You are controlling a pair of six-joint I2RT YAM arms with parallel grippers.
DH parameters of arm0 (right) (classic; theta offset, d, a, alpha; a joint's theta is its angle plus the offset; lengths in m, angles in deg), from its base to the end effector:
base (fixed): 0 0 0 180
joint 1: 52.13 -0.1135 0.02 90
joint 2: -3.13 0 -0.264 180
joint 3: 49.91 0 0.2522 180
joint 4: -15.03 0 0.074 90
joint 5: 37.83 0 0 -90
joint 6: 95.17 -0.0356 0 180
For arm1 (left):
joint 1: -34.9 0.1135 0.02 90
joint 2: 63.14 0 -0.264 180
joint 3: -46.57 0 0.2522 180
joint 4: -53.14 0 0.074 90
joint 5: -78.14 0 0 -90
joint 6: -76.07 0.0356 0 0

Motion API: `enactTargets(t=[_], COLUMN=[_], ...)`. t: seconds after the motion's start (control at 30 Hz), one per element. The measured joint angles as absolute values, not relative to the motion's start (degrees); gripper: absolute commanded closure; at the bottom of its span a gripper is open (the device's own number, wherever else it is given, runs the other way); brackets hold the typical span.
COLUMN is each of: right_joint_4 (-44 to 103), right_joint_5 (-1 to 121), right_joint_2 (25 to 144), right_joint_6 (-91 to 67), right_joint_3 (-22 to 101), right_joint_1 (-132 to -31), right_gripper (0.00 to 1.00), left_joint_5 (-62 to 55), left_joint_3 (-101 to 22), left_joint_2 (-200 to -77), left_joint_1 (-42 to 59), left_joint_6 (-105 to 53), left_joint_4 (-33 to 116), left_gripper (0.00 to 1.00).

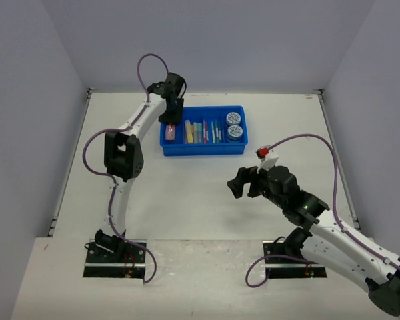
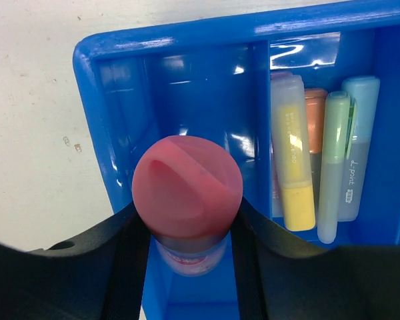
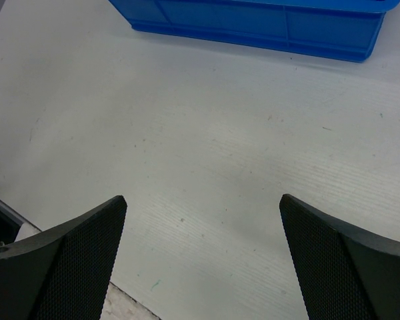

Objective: Sort the stationery into containers
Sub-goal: Place the stationery in the storage box.

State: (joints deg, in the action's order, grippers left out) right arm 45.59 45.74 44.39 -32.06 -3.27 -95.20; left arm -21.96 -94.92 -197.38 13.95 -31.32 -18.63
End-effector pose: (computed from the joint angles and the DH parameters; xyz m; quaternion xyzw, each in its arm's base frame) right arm 0.1281 0.1143 0.2647 -0.0889 0.8387 0.2680 0.4656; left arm 0.4704 -0.1734 0.2360 0.0108 0.9717 0.0090 0.2357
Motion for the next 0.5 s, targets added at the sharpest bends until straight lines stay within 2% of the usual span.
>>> enactTargets(t=[0.1,0.23,0.33,0.4,0.47,0.5], right_joint_4=[45.6,45.61,45.59,45.61,45.61,45.61], right_joint_5=[45.79,45.84,45.84,45.86,45.86,45.84], right_joint_2=[44.39,44.65,45.23,45.53,45.57,45.57], right_joint_6=[-32.06,-32.06,-32.06,-32.06,-32.06,-32.06], right_joint_3=[-3.27,-3.25,-3.21,-3.11,-3.04,-2.99], right_joint_1=[-95.2,-95.2,-95.2,-95.2,-95.2,-95.2], right_gripper=[0.01,0.01,0.01,0.01,0.01,0.01], left_joint_5=[-21.87,-22.16,-22.51,-22.72,-23.0,-23.07], left_joint_3=[-95.13,-95.45,-95.54,-95.87,-96.21,-96.33], left_joint_2=[-197.38,-196.87,-194.67,-191.95,-188.21,-186.31], left_joint_1=[13.67,12.71,10.88,9.47,8.24,7.92], left_joint_6=[-31.33,-31.47,-32.15,-32.49,-32.73,-32.81], left_joint_4=[-19.01,-19.63,-19.84,-19.86,-19.82,-19.7], left_gripper=[0.57,0.3,0.18,0.17,0.23,0.23])
